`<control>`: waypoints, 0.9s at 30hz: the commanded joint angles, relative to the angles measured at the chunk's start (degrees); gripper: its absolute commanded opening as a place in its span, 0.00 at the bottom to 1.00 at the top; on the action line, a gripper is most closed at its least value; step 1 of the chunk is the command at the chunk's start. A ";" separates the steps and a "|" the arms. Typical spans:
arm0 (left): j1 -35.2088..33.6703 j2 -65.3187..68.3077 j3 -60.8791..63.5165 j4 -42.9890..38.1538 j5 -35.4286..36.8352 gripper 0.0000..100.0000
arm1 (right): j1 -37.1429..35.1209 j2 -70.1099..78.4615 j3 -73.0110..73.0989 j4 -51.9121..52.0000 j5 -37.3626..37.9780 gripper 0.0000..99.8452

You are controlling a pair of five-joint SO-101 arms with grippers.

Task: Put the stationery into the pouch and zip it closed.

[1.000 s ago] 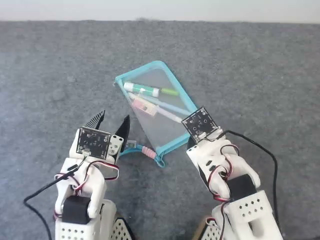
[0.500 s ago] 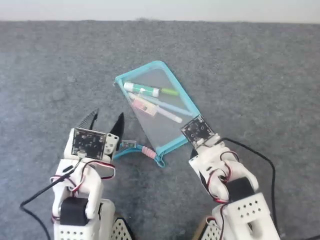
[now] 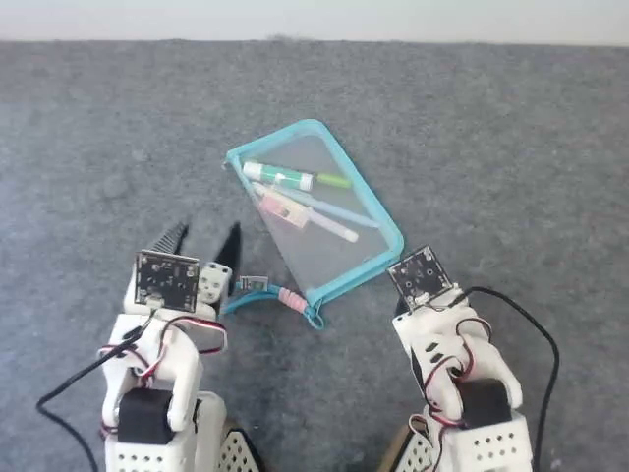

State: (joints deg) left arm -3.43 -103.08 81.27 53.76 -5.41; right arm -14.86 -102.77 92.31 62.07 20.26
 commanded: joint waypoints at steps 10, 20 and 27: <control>4.92 -1.14 13.41 -5.36 0.79 0.20 | 1.10 -1.27 4.04 -0.75 -0.79 0.01; 4.92 -0.97 15.16 -0.44 0.79 0.20 | 1.10 -1.27 4.04 -0.04 -11.16 0.01; 4.92 -0.97 15.16 12.31 0.79 0.20 | 1.10 -1.27 4.04 0.04 -11.34 0.01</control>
State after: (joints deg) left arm 1.41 -103.08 96.92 60.26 -4.62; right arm -14.51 -102.77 95.30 61.63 9.71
